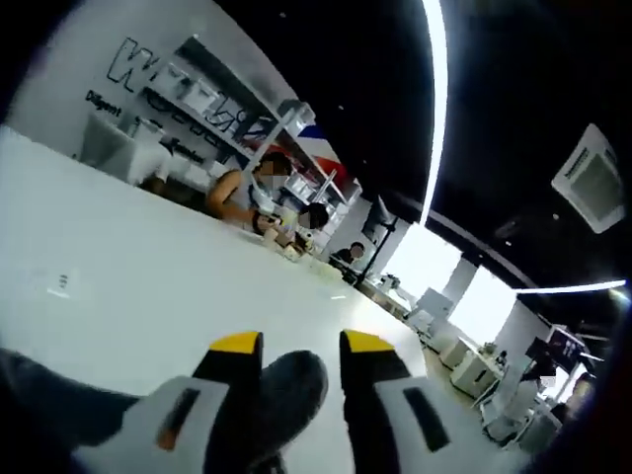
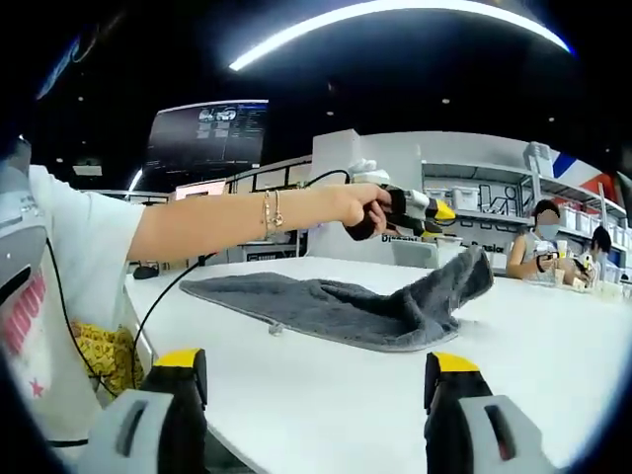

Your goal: Fold the towel on the table until its edges align and the towel forms a compact rectangular stack.

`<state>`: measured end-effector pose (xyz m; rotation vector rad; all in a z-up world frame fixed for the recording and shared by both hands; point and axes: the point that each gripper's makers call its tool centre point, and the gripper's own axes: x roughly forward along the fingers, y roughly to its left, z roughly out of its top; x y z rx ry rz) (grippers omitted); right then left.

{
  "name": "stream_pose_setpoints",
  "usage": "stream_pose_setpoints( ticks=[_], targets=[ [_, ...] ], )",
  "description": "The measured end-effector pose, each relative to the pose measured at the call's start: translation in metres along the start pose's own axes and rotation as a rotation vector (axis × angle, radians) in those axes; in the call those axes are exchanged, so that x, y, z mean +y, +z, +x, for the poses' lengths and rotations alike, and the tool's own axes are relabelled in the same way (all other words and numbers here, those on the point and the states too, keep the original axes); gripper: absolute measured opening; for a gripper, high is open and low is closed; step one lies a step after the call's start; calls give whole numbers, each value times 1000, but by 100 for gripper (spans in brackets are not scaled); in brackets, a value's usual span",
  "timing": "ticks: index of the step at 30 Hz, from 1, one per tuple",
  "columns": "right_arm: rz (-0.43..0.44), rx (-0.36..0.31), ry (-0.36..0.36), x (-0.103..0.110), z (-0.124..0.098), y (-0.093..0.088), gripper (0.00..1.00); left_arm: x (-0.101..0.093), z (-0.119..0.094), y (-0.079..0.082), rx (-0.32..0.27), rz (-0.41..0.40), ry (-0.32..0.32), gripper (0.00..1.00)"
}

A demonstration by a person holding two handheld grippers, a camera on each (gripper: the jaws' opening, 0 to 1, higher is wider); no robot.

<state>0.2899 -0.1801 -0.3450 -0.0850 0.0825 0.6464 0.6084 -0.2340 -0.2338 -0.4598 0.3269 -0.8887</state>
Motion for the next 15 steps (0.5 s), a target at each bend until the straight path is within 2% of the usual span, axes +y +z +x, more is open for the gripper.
stream_pose_setpoints(
  ticks=[7,10,12,13,15],
  targets=[
    [-9,7,26,8,9,1,95,6,-25,4,-26,20,-36,43],
    [-14,9,37,11,12,2,95,10,-34,8,-32,32,-49,52],
    [-16,10,41,12,14,3,95,6,-47,4,-26,49,-62,60],
    [-16,10,43,13,15,3,95,12,-47,5,-15,67,-60,62],
    [-18,10,48,14,16,4,95,13,-55,1,2,104,-65,66]
  ],
)
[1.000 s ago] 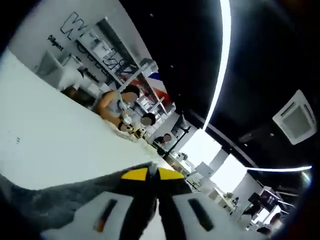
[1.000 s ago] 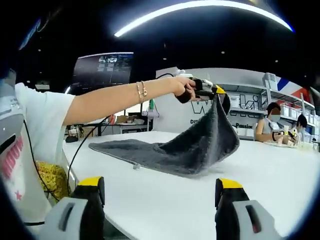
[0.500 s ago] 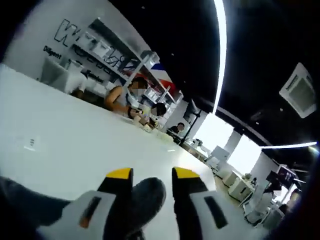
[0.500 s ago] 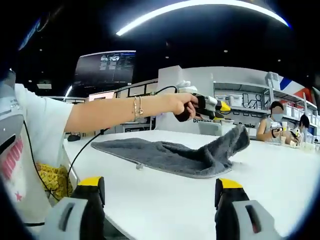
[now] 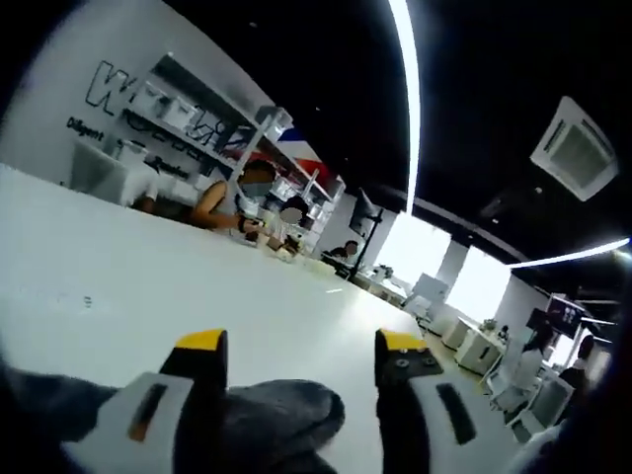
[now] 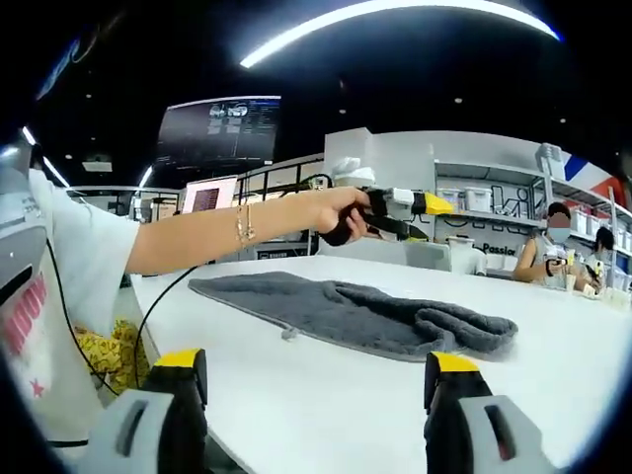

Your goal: Fold the towel on the table until its edges align and the towel forms a compact rectangular stack.

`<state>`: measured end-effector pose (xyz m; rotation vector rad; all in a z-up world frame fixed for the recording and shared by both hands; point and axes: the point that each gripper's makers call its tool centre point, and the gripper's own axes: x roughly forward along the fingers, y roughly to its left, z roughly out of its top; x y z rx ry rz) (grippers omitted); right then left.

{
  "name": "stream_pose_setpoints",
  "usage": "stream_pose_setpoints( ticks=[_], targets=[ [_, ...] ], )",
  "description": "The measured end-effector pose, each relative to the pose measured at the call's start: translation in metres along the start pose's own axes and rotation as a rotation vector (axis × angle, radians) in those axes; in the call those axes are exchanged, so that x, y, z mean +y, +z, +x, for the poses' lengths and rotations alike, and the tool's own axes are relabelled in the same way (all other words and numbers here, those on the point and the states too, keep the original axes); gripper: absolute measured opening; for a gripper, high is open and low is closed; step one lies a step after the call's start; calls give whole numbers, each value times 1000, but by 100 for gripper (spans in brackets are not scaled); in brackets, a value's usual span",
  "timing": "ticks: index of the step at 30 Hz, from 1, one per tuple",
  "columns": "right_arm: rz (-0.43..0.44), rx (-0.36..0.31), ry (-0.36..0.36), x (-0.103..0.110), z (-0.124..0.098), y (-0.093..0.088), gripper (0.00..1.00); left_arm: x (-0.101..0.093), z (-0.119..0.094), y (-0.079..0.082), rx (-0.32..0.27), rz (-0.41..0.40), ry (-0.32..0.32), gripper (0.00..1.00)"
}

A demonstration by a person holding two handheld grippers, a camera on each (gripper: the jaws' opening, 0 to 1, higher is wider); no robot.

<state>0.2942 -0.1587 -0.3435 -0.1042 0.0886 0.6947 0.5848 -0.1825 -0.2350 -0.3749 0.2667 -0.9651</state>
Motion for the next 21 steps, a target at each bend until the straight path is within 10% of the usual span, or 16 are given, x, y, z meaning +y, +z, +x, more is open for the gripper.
stream_pose_setpoints(
  ticks=[21],
  targets=[
    [-14,8,43,12,10,1,95,-17,-96,-44,213,459,-15,89]
  ],
)
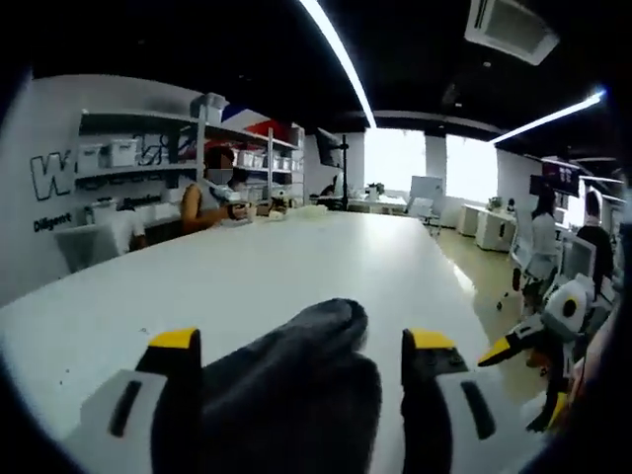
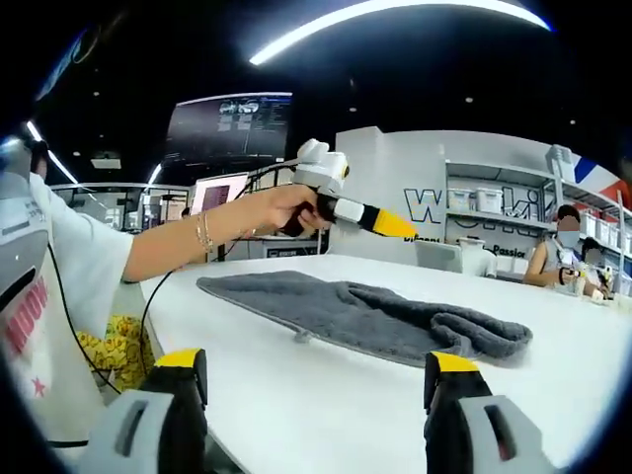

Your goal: Fold the towel on the table until its edges align and the towel forms a compact rectangular stack.

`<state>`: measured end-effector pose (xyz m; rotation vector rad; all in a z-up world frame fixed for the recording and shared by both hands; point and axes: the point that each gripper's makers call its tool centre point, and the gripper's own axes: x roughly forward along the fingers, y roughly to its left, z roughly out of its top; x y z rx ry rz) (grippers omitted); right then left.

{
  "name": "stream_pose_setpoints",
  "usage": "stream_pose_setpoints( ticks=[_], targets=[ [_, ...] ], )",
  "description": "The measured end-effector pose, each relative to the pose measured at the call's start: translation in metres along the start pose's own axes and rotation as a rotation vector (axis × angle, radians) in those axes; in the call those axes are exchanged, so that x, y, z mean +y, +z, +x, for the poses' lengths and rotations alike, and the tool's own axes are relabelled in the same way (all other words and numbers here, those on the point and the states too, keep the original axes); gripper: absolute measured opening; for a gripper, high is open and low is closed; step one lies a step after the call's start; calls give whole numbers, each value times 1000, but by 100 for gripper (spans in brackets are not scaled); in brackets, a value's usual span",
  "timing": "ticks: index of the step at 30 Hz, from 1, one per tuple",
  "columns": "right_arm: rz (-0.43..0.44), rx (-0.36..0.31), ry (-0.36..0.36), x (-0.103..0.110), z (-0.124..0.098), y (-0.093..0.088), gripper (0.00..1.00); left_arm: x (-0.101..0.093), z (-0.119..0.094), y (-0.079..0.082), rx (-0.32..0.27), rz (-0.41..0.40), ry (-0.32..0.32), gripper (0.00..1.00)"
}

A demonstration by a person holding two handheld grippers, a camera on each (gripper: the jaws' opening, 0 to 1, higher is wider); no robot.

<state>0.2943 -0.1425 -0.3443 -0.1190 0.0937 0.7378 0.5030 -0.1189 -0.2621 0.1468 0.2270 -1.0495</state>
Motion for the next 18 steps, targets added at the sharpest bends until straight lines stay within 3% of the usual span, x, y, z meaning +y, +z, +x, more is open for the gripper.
stream_pose_setpoints(
  ticks=[4,8,10,18],
  targets=[
    [0,7,9,1,2,-2,95,0,-19,-5,10,7,-8,90],
    [-2,10,18,2,4,-2,95,3,-41,-22,76,42,4,93],
    [-2,10,19,2,5,-2,95,3,-50,-26,83,33,6,97],
    [-9,18,34,5,11,-1,95,4,-84,-36,104,79,22,98]
  ],
)
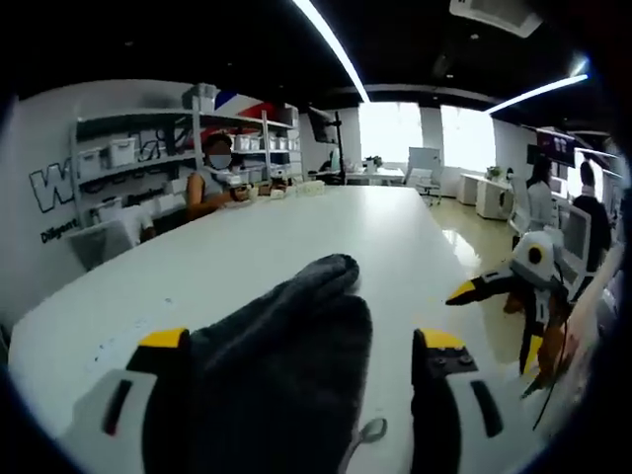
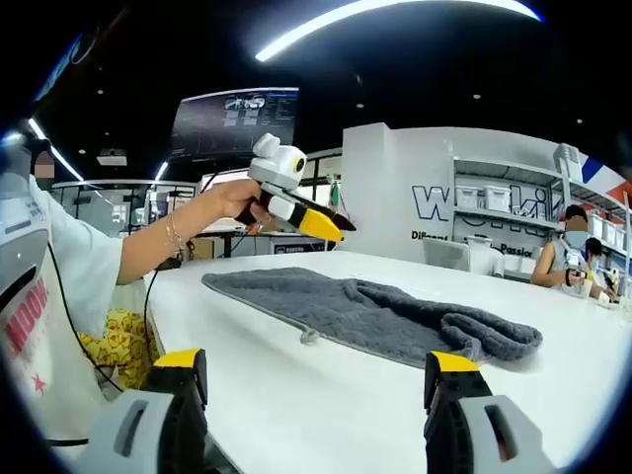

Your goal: Fold the towel on the table until its edges align and the towel forms a compact rectangular stack.

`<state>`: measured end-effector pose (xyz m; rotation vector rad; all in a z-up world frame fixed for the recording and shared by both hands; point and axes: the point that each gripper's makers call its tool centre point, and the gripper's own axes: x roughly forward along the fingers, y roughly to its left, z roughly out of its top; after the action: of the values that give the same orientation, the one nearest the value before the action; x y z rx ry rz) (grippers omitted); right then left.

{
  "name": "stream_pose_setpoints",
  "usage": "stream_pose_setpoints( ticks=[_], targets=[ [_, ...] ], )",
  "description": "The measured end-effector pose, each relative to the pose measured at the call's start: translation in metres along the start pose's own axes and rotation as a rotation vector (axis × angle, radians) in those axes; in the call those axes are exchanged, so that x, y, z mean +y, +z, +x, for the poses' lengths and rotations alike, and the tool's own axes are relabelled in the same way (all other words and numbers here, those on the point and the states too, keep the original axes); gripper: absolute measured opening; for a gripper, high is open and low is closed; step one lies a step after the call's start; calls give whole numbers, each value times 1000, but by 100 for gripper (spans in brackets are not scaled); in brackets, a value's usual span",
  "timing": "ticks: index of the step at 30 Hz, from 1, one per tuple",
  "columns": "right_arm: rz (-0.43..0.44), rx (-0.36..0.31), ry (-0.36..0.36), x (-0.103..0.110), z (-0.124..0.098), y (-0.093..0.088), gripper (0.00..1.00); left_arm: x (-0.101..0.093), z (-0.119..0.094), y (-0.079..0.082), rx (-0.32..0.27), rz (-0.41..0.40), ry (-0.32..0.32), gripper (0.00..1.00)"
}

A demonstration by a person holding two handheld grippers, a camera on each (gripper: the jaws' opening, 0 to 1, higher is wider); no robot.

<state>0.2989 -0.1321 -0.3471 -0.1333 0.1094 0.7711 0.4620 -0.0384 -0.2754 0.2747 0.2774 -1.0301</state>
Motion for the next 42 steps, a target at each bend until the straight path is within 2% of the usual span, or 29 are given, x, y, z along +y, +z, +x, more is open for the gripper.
stream_pose_setpoints(
  ticks=[7,11,16,17,19,21,22,25,27,31,35,42],
  targets=[
    [-7,9,4,0,3,0,95,-3,-31,-11,5,8,4,98],
    [-7,14,12,1,7,0,95,-10,-52,-24,15,23,16,98],
    [-14,28,2,-4,9,-1,95,-16,-78,-33,-6,41,42,99],
    [-19,32,-2,-6,9,-1,95,-16,-83,-36,-2,51,53,98],
    [-27,33,-14,-10,9,2,95,-13,-92,-49,55,98,92,98],
    [-28,26,-18,-13,9,4,95,-10,-100,-57,79,127,134,98],
    [-25,25,-18,-14,10,4,95,-13,-104,-62,86,111,130,98],
    [-24,39,-20,-18,13,0,95,-21,-116,-68,56,57,99,98],
    [-20,48,-23,-20,15,-2,95,-22,-124,-77,56,49,112,98],
    [-17,55,-29,-24,17,-4,95,-21,-136,-98,84,37,153,98],
    [-14,66,-36,-30,18,-7,95,-24,-145,-111,81,0,157,97],
    [-22,96,-51,-43,15,-12,95,-24,-159,-139,141,-30,177,96]
  ],
)
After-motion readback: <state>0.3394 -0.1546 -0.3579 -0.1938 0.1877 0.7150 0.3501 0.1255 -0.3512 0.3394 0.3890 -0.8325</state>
